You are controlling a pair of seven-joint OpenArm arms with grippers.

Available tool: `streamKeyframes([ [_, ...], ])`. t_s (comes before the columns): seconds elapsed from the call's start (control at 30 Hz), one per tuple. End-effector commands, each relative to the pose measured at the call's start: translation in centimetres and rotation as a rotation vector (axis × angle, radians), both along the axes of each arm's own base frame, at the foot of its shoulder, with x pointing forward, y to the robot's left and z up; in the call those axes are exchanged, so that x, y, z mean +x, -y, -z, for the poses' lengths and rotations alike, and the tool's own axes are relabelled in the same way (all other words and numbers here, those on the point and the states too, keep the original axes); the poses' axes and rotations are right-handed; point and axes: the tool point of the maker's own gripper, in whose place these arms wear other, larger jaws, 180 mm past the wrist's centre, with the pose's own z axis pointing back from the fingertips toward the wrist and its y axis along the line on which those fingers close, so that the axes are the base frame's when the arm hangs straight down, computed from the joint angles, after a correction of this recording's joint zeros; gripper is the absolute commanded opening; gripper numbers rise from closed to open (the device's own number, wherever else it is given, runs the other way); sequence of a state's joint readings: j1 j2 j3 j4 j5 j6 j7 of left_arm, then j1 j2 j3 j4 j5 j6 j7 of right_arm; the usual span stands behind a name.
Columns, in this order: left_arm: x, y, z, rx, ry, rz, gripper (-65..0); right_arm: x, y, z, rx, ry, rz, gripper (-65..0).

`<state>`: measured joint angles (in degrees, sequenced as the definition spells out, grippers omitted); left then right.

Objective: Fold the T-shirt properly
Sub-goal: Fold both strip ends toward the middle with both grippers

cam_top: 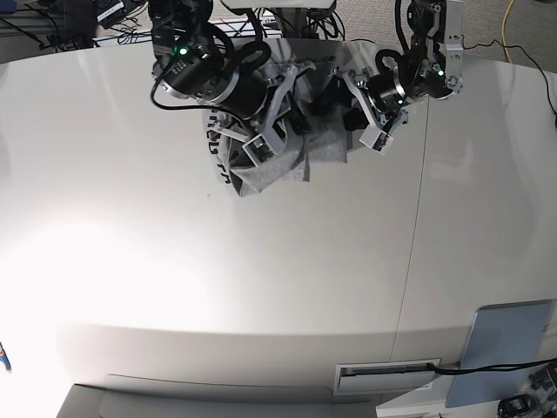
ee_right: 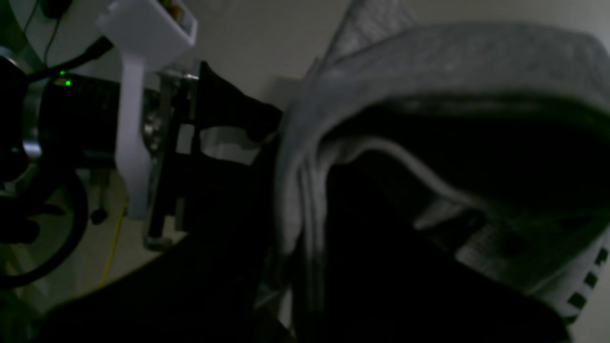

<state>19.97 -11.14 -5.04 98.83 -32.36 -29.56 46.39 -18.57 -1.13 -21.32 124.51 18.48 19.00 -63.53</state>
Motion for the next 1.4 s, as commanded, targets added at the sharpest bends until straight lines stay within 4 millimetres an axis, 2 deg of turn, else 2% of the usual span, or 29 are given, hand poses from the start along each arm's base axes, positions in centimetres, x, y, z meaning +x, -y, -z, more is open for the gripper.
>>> streamKeyframes([
  [0.0, 0.3, -0.1, -0.4, 0.000, 0.014, -0.001, -25.1, 0.3, -0.8, -1.3, 0.037, 0.048, -0.017, -64.7],
  [0.1, 0.2, -0.1, -0.4, 0.000, 0.016, 0.006, -25.1, 0.2, -1.2, -1.6, 0.043, 0.071, -0.036, -45.2],
  [0.17, 0.2, 0.0, -0.4, 0.000, 0.016, 0.006, -25.1, 0.2, -1.5, -2.0, 0.073, 0.073, -0.038, -36.6],
  [0.37, 0.4, -0.5, -0.4, 0.005, 0.020, -0.006, -25.1, -1.6, -4.1, -4.6, 0.280, 0.049, -0.146, -35.9],
  [0.47, 0.9, -1.9, -0.6, 0.024, 0.027, -0.040, -25.1, -1.5, -4.1, -4.7, 0.292, 0.050, -0.144, -35.9],
  [0.57, 1.4, -3.7, -1.4, 0.043, 0.050, -0.067, -25.1, -0.4, -2.8, -4.7, 0.273, 0.069, -0.099, -36.0],
  [0.63, 1.6, -4.8, -2.3, 0.025, 0.071, -0.080, -25.1, 0.8, -0.9, -5.1, 0.255, 0.097, -0.034, -36.0],
  [0.7, 1.7, -5.7, -3.5, -0.010, 0.084, -0.093, -25.1, 2.4, 1.8, -5.7, 0.224, 0.140, 0.051, -36.0],
  [0.8, 1.3, -6.1, -5.4, -0.076, 0.092, -0.078, -25.1, 4.8, 7.0, -5.9, 0.131, 0.197, 0.216, -36.0],
  [0.87, 0.9, -5.9, -6.7, -0.111, 0.112, -0.056, -25.1, 5.7, 10.7, -5.5, 0.061, 0.207, 0.317, -36.0],
  [1.0, 0.3, -5.4, -8.7, -0.098, 0.164, -0.031, -25.1, 5.9, 16.8, -4.9, -0.073, 0.207, 0.426, -36.0],
  [1.13, -1.6, -4.8, -9.8, -0.054, 0.165, 0.011, -25.1, 5.5, 22.0, -5.1, -0.193, 0.218, 0.506, -36.0],
  [1.27, -3.8, -4.6, -9.3, -0.040, 0.107, 0.015, -25.1, 4.7, 25.7, -5.3, -0.278, 0.219, 0.566, -36.0],
  [1.37, -4.5, -4.6, -8.9, -0.055, 0.088, -0.001, -25.1, 4.1, 27.3, -5.4, -0.315, 0.211, 0.595, -36.0],
])
